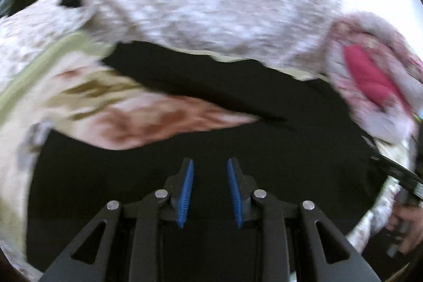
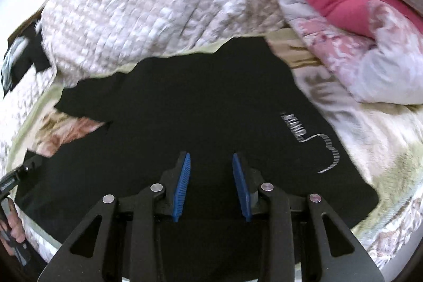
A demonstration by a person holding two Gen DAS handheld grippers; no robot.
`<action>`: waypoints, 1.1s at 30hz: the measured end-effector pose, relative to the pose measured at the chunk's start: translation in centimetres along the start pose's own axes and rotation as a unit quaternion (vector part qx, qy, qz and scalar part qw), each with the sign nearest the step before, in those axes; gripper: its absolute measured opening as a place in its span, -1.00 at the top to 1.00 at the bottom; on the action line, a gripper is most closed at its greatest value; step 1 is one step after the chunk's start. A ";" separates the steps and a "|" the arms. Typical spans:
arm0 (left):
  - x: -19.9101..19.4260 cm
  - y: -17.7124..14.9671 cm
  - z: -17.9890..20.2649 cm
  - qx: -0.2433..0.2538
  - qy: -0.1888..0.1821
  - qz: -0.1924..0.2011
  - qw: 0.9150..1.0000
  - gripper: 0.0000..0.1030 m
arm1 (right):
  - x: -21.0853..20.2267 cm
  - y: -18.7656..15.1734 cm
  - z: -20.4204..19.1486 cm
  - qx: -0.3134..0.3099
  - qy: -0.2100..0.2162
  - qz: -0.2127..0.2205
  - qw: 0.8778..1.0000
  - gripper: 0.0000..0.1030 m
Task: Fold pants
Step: 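Lower the folded edge and open both grippers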
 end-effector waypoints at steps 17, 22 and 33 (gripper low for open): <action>3.5 -1.7 -3.1 -0.016 0.103 -0.058 0.993 -0.05 | 1.9 -1.8 -3.1 -0.089 -0.019 -0.045 0.995 0.12; 2.7 -1.4 -5.8 -0.046 0.145 -0.053 0.987 -0.05 | 1.6 -1.9 -3.4 -0.091 -0.005 -0.040 0.995 0.10; 1.1 -1.1 -5.4 -0.053 0.130 -0.023 0.990 -0.01 | 1.0 -2.4 -4.1 -0.101 0.011 -0.032 0.994 0.10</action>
Point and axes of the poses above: each gripper's, at about its wrist camera, not at the fingertips, and x roughly the way its jaws point, z to its right, y to its top, the point moved 3 cm from there along x, roughly the way its jaws point, and after that the axes turned 9 degrees about x, right-handed, at the moved point
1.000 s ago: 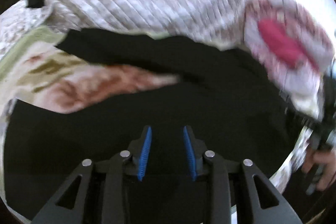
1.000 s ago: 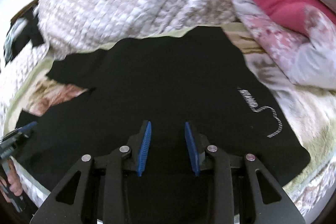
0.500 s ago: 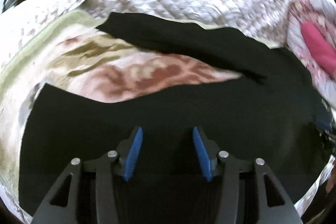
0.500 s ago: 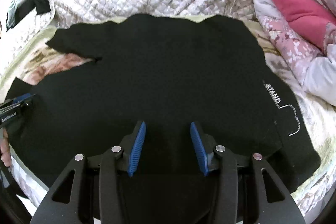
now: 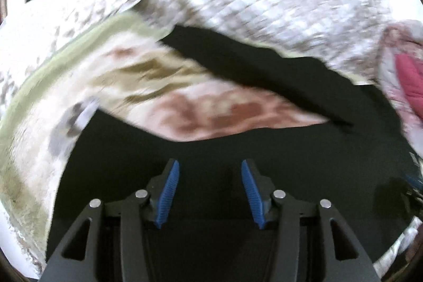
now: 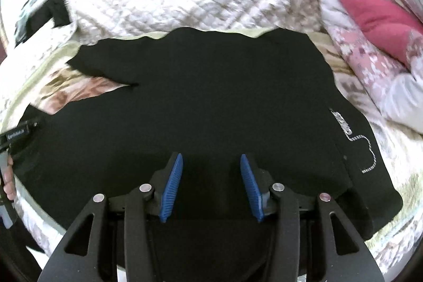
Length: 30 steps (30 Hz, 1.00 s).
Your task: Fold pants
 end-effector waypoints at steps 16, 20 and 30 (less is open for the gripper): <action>-0.4 -2.4 8.1 0.114 -0.069 -0.009 0.991 -0.01 | 2.5 -1.4 -6.2 -0.078 0.026 -0.022 0.996 0.06; -0.5 -2.1 7.0 0.091 -0.066 -0.008 0.994 -0.01 | 1.6 -1.7 -5.5 -0.071 0.024 -0.014 0.997 0.06; -0.4 -2.1 6.5 0.085 -0.063 -0.011 0.994 -0.01 | 0.9 -1.4 -4.7 -0.055 0.020 -0.008 0.998 0.06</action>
Point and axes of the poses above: each gripper's, at about its wrist camera, not at the fingertips, and x roughly the way its jaws point, z to its right, y to its top, the point moved 3 cm from there along x, roughly the way its jaws point, and after that the axes turned 9 degrees about x, right-handed, at the moved point
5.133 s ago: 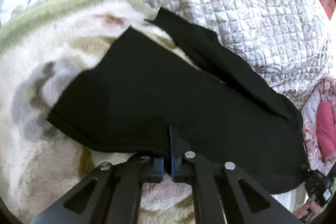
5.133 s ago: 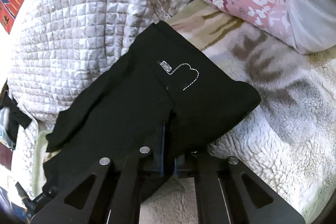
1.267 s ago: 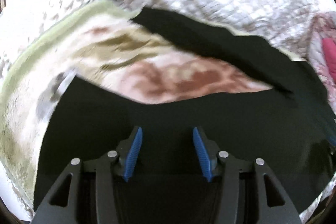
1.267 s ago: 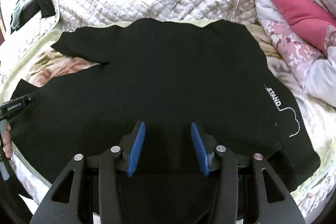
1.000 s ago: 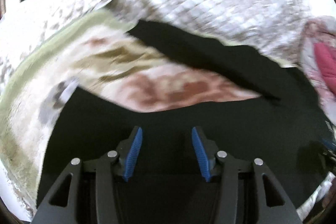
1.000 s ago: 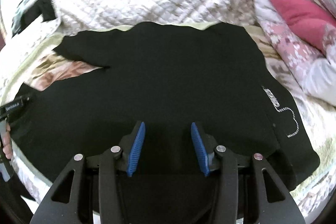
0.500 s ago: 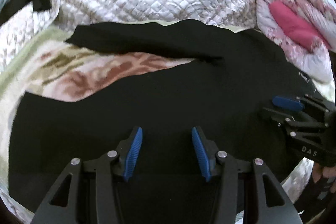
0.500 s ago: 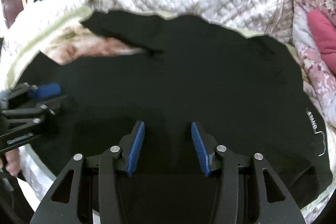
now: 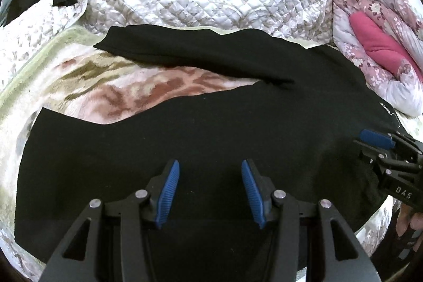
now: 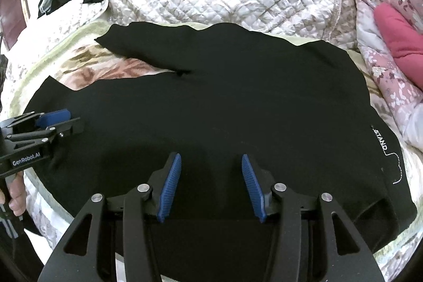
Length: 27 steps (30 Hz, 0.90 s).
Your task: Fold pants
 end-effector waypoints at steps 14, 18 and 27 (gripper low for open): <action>-0.7 2.9 -1.4 0.007 -0.012 -0.002 1.000 -0.01 | -0.6 3.4 1.3 0.007 0.037 -0.017 0.999 0.02; 0.1 6.6 -3.1 0.015 -0.013 0.008 1.000 -0.01 | 0.2 7.1 2.9 -0.002 0.039 -0.012 0.999 -0.09; 6.1 16.0 -6.6 0.058 -0.013 0.008 0.998 -0.19 | 6.1 16.0 7.7 -0.074 0.043 -0.036 0.996 -0.23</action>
Point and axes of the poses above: each gripper's, at about its wrist camera, not at the fingertips, and x roughly the way its jaws point, z to its right, y to its top, the point moved 3 cm from there along x, roughly the way its jaws point, and after that the axes turned 9 degrees about x, right-handed, at the moved point
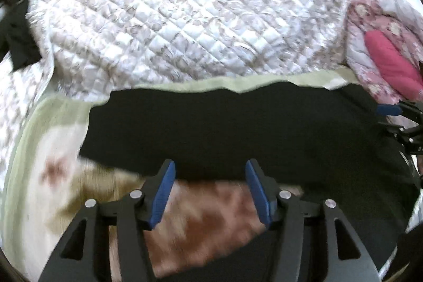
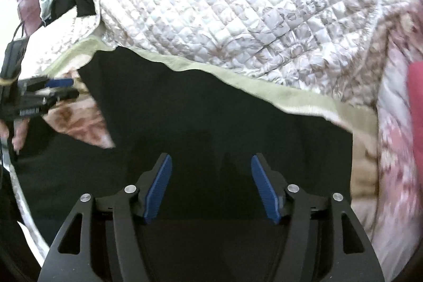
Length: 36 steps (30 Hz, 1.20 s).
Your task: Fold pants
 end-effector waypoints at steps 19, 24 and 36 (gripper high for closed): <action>14.5 5.6 -2.6 -0.002 0.010 -0.033 0.999 -0.37 | 13.9 6.7 6.1 -0.012 0.033 -0.105 0.994 -0.40; 14.5 5.7 -0.6 0.023 -0.016 -0.030 0.999 0.91 | 12.4 6.3 4.1 -0.050 0.016 -0.083 0.995 0.83; -0.7 5.4 -0.9 -0.032 -0.012 0.052 0.998 0.96 | -5.4 2.9 -1.7 -0.046 0.030 0.057 0.997 0.84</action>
Point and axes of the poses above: each gripper's, at about its wrist camera, not at the fingertips, and x roughly the way its jaws point, z to its right, y to its top, the point moved 3 cm from there along x, roughly the way its jaws point, and after that the axes turned 9 degrees about x, right-handed, at the moved point
